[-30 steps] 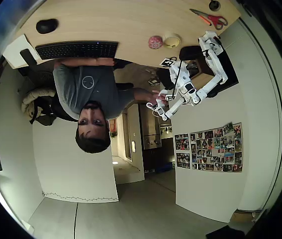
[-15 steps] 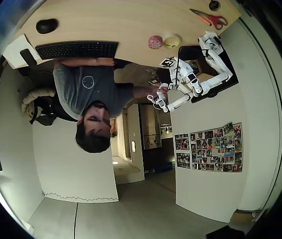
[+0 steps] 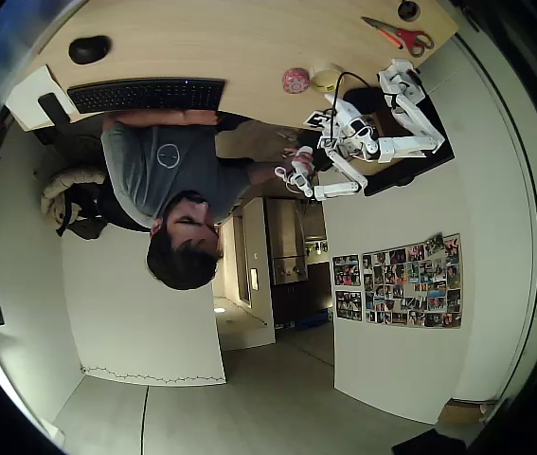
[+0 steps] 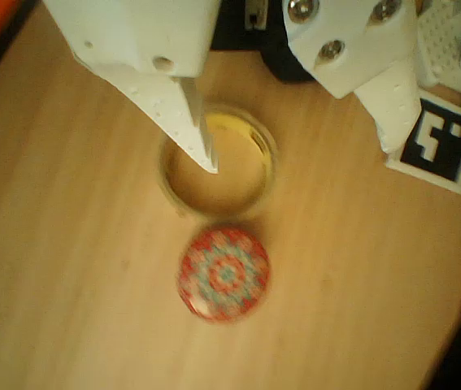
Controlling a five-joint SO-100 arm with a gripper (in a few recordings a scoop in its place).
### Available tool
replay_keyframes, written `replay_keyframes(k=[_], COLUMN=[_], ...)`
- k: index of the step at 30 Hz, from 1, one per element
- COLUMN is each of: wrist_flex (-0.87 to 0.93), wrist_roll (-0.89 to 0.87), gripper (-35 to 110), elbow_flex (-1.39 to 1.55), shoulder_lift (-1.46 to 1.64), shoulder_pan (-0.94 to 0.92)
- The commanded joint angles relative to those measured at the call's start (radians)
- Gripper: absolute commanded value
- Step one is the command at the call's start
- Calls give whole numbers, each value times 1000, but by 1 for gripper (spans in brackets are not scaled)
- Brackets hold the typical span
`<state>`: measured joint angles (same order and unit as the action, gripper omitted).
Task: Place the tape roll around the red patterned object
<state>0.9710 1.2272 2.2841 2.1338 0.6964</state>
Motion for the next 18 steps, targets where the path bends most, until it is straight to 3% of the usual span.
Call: replay_keyframes(k=[1,10,18], wrist_flex=[-77,-319,-394], wrist_roll=[-2,-31,-117], gripper=[47,44,44], elbow_flex=[9,86,160], shoulder_lift=[-51,-209,-241], shoulder_pan=[11,52,106])
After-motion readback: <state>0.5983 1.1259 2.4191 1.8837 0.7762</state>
